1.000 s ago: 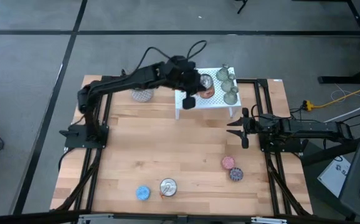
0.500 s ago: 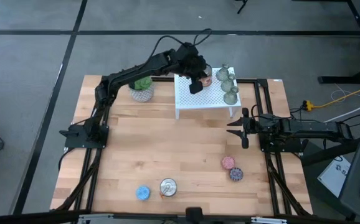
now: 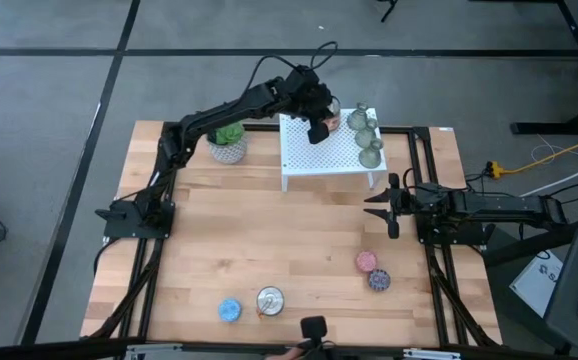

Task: Pick & Place candle stick holders
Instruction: Put the top silver scented candle on the shelf

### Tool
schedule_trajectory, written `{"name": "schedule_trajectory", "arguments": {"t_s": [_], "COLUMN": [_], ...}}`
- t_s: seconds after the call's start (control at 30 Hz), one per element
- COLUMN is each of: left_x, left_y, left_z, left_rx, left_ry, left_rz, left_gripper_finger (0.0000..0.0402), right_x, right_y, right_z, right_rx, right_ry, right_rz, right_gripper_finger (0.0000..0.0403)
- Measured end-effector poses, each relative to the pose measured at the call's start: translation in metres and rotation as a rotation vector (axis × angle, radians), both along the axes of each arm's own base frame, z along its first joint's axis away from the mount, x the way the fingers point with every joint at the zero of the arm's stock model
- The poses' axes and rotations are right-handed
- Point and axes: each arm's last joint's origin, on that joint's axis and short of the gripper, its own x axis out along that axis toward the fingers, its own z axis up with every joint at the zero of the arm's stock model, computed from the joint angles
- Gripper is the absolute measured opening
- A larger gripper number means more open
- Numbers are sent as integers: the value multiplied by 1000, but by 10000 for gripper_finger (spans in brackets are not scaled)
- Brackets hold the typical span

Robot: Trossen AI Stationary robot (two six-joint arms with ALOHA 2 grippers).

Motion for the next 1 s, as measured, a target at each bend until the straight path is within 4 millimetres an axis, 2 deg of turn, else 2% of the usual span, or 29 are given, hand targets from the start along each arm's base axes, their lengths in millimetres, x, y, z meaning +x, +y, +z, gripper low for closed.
{"name": "schedule_trajectory", "arguments": {"t_s": [0.67,1.0], "left_x": [5,6], "left_y": [-3,-5], "left_z": [1,1], "left_rx": [7,6], "left_ry": [-32,-29], "left_rz": [-8,-14], "left_gripper_finger": [4,63], "right_x": [0,0], "right_y": [0,0], "right_z": [0,0], "right_rx": [0,0], "right_ry": [0,0], "right_rz": [0,0], "right_gripper_finger": [135,135]}}
